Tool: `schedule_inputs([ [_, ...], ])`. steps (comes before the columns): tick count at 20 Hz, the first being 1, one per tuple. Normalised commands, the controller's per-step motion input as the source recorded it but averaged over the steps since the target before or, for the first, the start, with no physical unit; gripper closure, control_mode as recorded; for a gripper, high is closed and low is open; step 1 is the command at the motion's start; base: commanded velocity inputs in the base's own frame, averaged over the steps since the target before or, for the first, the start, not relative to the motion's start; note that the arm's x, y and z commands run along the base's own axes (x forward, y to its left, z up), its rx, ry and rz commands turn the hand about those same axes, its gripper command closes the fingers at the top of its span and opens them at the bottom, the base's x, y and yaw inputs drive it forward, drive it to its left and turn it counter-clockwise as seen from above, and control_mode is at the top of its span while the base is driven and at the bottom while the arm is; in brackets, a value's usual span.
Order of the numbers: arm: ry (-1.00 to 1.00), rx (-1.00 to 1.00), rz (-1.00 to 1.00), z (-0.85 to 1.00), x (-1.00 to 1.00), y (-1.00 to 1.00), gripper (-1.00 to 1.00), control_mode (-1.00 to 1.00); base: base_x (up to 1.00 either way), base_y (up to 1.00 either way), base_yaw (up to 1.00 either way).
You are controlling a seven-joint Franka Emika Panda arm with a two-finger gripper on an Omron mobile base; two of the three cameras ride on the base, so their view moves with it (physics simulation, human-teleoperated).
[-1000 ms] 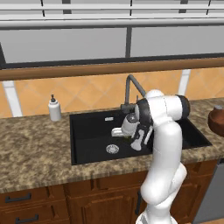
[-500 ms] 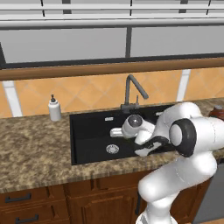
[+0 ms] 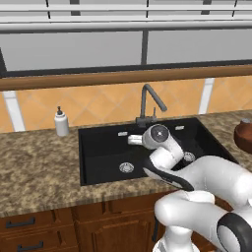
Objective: Pick the lime from the sink and place it in the bowl. Then pick the bowl and place it in the microwave. Then close the microwave door and press the start button.
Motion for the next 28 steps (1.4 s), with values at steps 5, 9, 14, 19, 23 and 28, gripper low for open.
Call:
schedule_inputs([
  [5,0.0,0.09,-0.05,1.0,-0.57,-0.03,1.0,-1.0,0.0,0.0,0.0],
  [9,-0.01,0.0,0.0,0.48,-0.98,-0.47,1.0,-1.0,0.0,0.0,0.0],
  [14,-0.02,0.0,0.0,0.36,-0.96,-0.87,1.0,-1.0,0.0,0.0,0.0],
  [19,0.0,0.0,-0.01,0.73,-0.5,-1.0,1.0,-1.0,0.0,0.0,0.0],
  [23,0.0,0.0,-0.05,0.44,-0.23,-1.0,1.0,-1.0,0.0,0.0,0.0],
  [28,0.0,0.0,-0.06,0.0,-0.06,-1.0,1.0,-1.0,0.0,0.0,0.0],
])
